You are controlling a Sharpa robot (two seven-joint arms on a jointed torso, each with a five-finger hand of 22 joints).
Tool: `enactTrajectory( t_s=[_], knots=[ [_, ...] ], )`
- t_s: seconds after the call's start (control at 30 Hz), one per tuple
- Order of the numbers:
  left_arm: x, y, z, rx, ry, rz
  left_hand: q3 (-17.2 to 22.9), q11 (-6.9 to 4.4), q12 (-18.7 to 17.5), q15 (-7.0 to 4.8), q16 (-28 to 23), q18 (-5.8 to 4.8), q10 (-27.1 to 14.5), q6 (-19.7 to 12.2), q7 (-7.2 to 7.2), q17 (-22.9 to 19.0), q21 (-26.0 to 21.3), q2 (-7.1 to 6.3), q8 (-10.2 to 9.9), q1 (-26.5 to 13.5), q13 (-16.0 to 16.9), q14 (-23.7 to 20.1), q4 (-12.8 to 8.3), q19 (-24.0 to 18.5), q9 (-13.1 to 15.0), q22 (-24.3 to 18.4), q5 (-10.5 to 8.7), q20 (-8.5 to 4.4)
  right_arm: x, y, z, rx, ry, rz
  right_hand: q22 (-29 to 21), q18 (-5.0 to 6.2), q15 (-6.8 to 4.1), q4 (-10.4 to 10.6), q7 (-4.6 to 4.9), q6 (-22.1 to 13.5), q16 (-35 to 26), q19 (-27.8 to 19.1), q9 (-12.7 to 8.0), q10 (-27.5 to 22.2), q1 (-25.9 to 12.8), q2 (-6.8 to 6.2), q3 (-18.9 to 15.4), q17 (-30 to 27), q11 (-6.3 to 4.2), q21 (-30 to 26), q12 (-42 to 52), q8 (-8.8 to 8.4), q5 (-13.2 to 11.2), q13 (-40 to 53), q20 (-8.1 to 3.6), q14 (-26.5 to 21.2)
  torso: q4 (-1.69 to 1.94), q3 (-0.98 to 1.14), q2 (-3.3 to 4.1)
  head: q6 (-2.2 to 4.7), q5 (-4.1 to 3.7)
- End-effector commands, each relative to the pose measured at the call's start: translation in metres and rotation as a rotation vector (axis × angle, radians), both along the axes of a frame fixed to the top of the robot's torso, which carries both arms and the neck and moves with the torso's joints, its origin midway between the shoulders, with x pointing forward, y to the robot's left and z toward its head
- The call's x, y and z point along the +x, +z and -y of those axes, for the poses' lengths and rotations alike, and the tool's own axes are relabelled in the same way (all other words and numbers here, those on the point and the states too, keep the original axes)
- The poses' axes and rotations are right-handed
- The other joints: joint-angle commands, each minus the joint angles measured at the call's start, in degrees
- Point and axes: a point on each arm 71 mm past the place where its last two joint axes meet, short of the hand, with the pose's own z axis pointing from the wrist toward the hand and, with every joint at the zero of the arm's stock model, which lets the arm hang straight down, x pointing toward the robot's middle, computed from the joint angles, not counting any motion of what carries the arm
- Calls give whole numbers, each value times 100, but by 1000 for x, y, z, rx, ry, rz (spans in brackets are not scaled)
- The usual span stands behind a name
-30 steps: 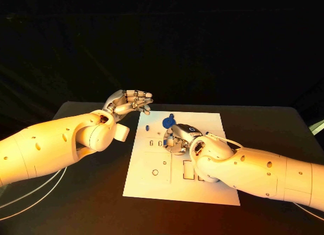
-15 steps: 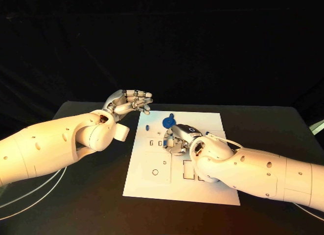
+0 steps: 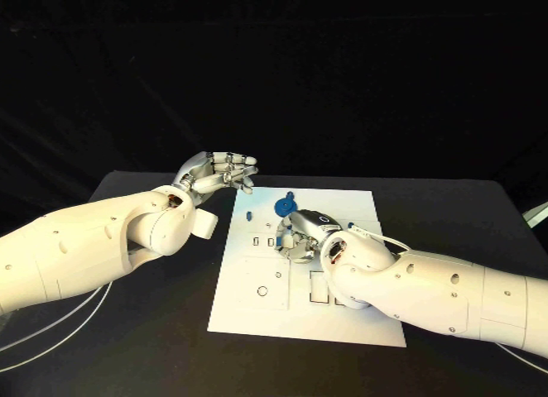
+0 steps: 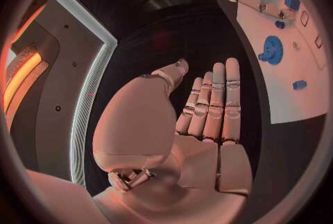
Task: Assemble the parts on the task board
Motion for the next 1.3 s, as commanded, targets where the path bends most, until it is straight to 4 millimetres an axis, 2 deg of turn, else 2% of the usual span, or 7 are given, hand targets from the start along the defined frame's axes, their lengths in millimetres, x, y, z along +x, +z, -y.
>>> enactTrajectory(
  t_s=[0.03,0.3,0.63,0.77,0.97,1.1,1.3],
  knots=[
    [0,1,1,-2,-3,1,185,-10,-22,-9,107,18,-46,-24,120,98,125,5,-63,-141,31,-78,-74,-108,110,90,125,-14,-1,0,-1,7,4,6,1513,-183,25,-68,43,-202,61,589,-70,-304,-182,-103,103,1514,48,57,-130,-128,-34,288,29,619,-1,2,2,2,-2],
    [0,0,0,0,0,-1,184,-9,-24,-9,111,18,-50,-28,120,99,132,4,-65,-144,30,-78,-74,-115,110,94,125,-12,-3,3,1,31,7,19,1486,-173,71,39,90,-369,40,570,-166,-482,-221,-235,-351,1467,98,19,-291,-267,-91,118,78,606,3,6,2,1,-10],
    [1,-7,1,119,-30,-56,-40,-71,365,-99,846,33,234,-110,126,481,458,10,-25,-606,230,379,273,133,161,243,139,-70,-7,27,24,160,-7,43,1435,-152,123,649,157,-485,9,533,-392,-529,574,91,-1810,1402,158,-63,-279,-457,17,33,130,589,-34,10,-37,50,-24],
    [2,-15,4,243,-74,-119,-316,-258,1650,-286,2191,33,392,-91,-23,1304,1145,135,562,-1039,1085,844,815,482,502,616,121,-244,-1,43,47,278,-70,-52,1230,-72,112,858,140,-403,-58,383,-421,-551,690,110,-1878,1259,144,-373,-284,-416,289,6,123,549,-60,19,-81,47,-15],
    [1,-32,11,534,-205,-221,-369,-583,4722,-552,4901,-286,-172,-33,-319,4212,2861,317,2049,-1106,3223,2730,1149,1688,1463,2826,112,-490,9,63,83,422,-171,-194,1166,-48,63,951,76,-223,-83,339,-379,-571,769,143,-1783,1218,88,-475,-276,-208,436,-6,82,538,-90,26,-155,18,12],
    [3,-39,16,698,-243,-273,-329,-713,5941,-691,5346,-422,398,24,-504,4913,3346,339,2586,-1156,4490,3170,1164,2159,1853,3613,129,-601,14,76,103,461,-214,-212,1170,-50,51,974,61,-192,-84,343,-364,-562,763,141,-1764,1217,75,-470,-264,-150,441,1,71,538,-102,37,-190,1,16],
    [7,-47,27,889,-281,-346,-143,-836,6517,-800,5532,-500,801,45,-638,5261,3592,367,2955,-1105,5181,3362,1156,2415,2181,4041,129,-702,19,87,124,479,-261,-212,1171,-51,46,982,56,-183,-83,345,-359,-566,763,145,-1752,1219,69,-469,-266,-129,445,-4,66,539,-126,60,-220,-31,45]
  ],
)
